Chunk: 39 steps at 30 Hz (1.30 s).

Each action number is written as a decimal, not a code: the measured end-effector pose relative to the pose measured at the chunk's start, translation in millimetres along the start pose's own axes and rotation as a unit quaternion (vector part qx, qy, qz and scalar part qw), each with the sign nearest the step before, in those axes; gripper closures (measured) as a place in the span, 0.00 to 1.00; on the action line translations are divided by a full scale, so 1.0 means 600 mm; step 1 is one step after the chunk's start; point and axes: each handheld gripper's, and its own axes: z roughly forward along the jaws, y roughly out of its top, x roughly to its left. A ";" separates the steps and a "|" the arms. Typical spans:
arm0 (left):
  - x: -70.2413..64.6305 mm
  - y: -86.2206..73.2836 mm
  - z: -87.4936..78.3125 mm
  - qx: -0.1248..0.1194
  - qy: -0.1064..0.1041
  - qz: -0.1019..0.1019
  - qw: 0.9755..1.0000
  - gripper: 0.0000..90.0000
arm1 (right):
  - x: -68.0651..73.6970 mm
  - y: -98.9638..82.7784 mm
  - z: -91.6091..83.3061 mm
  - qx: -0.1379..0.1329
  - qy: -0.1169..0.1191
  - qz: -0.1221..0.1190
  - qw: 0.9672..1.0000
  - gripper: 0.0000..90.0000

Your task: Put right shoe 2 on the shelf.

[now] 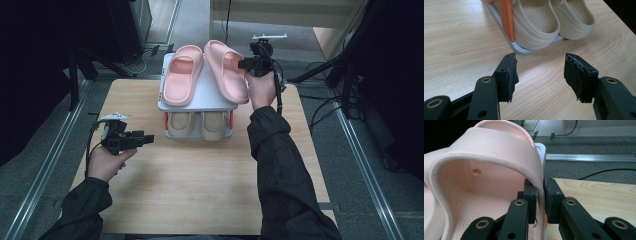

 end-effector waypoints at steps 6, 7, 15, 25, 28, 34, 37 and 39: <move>0.000 0.000 0.001 0.000 -0.001 -0.001 1.000 0.49 | 0.005 0.006 0.008 -0.001 -0.020 -0.001 1.000 0.92; 0.000 0.000 0.001 0.000 -0.001 -0.001 1.000 0.49 | 0.005 0.006 0.009 0.000 -0.021 0.000 1.000 0.91; 0.001 0.000 0.001 -0.001 -0.001 -0.002 1.000 0.49 | 0.008 -0.005 0.018 0.001 -0.011 0.007 1.000 0.86; 0.001 0.000 0.001 0.000 0.000 -0.002 1.000 0.49 | 0.018 -0.008 0.012 0.000 0.024 -0.018 1.000 0.73; 0.002 -0.001 0.001 0.000 0.000 -0.002 1.000 0.49 | 0.016 -0.007 0.008 -0.003 0.035 -0.015 0.999 0.71; 0.002 -0.001 0.001 0.001 0.001 -0.002 1.000 0.49 | 0.012 -0.004 -0.011 -0.014 0.051 -0.025 0.998 0.69; 0.002 -0.001 0.001 0.000 0.002 -0.002 1.000 0.49 | 0.006 -0.001 -0.024 -0.020 0.069 -0.025 0.997 0.78; 0.002 -0.001 0.001 0.000 0.002 -0.002 1.000 0.49 | 0.002 0.000 -0.032 -0.023 0.075 -0.030 0.996 0.85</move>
